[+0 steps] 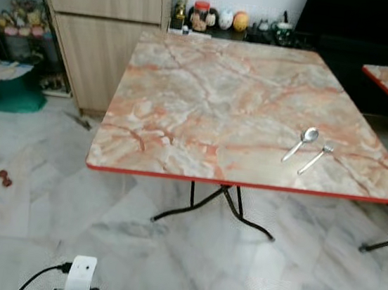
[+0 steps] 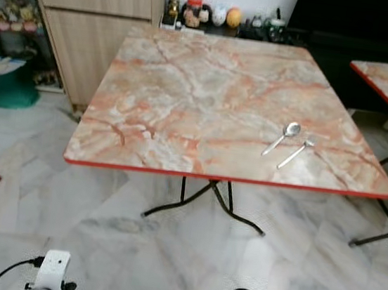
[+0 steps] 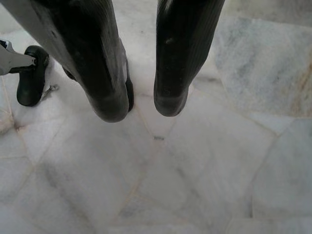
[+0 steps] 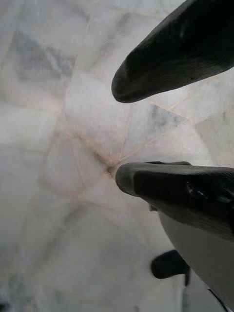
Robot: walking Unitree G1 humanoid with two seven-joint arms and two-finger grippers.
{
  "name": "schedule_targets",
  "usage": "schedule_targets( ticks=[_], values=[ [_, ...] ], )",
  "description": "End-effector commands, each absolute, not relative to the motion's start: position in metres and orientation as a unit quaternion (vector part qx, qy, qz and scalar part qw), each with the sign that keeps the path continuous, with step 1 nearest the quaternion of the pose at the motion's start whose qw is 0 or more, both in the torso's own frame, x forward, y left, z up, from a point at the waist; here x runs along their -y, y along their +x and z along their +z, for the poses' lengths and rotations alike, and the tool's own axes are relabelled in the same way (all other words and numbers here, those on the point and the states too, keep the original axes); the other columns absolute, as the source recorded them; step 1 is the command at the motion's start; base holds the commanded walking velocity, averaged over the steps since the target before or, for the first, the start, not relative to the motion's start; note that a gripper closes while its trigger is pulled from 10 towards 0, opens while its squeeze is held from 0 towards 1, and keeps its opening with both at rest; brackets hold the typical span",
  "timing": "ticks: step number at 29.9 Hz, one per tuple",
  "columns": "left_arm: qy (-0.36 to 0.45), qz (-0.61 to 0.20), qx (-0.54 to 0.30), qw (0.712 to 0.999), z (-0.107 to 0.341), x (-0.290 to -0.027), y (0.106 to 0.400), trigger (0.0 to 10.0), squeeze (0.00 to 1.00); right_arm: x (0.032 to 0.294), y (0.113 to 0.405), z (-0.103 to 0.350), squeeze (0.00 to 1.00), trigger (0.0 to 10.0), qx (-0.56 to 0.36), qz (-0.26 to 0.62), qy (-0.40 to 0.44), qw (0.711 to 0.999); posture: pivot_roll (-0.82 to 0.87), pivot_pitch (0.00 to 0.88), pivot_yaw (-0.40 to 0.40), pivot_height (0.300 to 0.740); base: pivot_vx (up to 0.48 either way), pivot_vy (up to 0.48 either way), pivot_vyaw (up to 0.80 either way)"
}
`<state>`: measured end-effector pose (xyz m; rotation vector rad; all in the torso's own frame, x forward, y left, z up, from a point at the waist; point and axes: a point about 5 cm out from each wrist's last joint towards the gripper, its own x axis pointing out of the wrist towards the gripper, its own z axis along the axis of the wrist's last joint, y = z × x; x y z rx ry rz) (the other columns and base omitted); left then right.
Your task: Setting the table
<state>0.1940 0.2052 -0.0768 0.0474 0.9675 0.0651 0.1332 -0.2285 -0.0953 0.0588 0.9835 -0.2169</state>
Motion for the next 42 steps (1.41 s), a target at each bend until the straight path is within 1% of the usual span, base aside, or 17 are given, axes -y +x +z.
schedule_targets(
  ticks=[1, 10, 16, 23, 26, 36, 42],
  values=[
    [0.032, 0.020, -0.472, 0.881, -0.079, -0.202, 0.192, 10.0, 0.00, 0.232, 0.133, -0.094, 0.00, 10.0, -0.461, -0.124, 0.034, 0.878, -0.02, 0.000, -0.027, 0.740, 0.000, 0.000, 0.00],
    [0.035, 0.017, -0.475, 0.879, -0.080, -0.202, 0.190, 10.0, 0.00, 0.235, 0.134, -0.091, 0.00, 10.0, -0.427, -0.162, 0.048, 0.888, -0.02, 0.000, -0.032, 0.740, 0.000, 0.000, 0.00],
    [0.035, 0.022, -0.478, 0.877, -0.080, -0.207, 0.187, 10.0, 0.00, 0.238, 0.137, -0.088, 0.00, 10.0, -0.401, -0.184, 0.055, 0.896, -0.02, 0.000, -0.034, 0.740, 0.000, 0.000, 0.00],
    [0.035, 0.029, -0.481, 0.875, -0.080, -0.216, 0.184, 10.0, 0.00, 0.240, 0.142, -0.082, 0.00, 10.0, -0.364, -0.198, 0.041, 0.909, -0.02, 0.000, -0.032, 0.740, 0.000, 0.000, 0.00],
    [0.035, 0.031, -0.482, 0.875, -0.080, -0.218, 0.184, 10.0, 0.00, 0.241, 0.143, -0.081, 0.00, 10.0, -0.352, -0.204, 0.051, 0.912, -0.02, 0.000, -0.031, 0.740, 0.000, 0.000, 0.00],
    [0.034, 0.027, -0.485, 0.873, -0.081, -0.207, 0.185, 10.0, 0.00, 0.239, 0.149, -0.076, 0.00, 10.0, -0.331, -0.171, 0.018, 0.928, -0.03, 0.000, -0.029, 0.740, 0.000, 0.000, 0.00],
    [0.034, 0.030, -0.483, 0.874, -0.081, -0.208, 0.186, 10.0, 0.00, 0.240, 0.152, -0.073, 0.00, 10.0, -0.316, -0.155, -0.012, 0.936, -0.02, 0.000, -0.031, 0.740, 0.000, 0.000, 0.00]
  ],
)
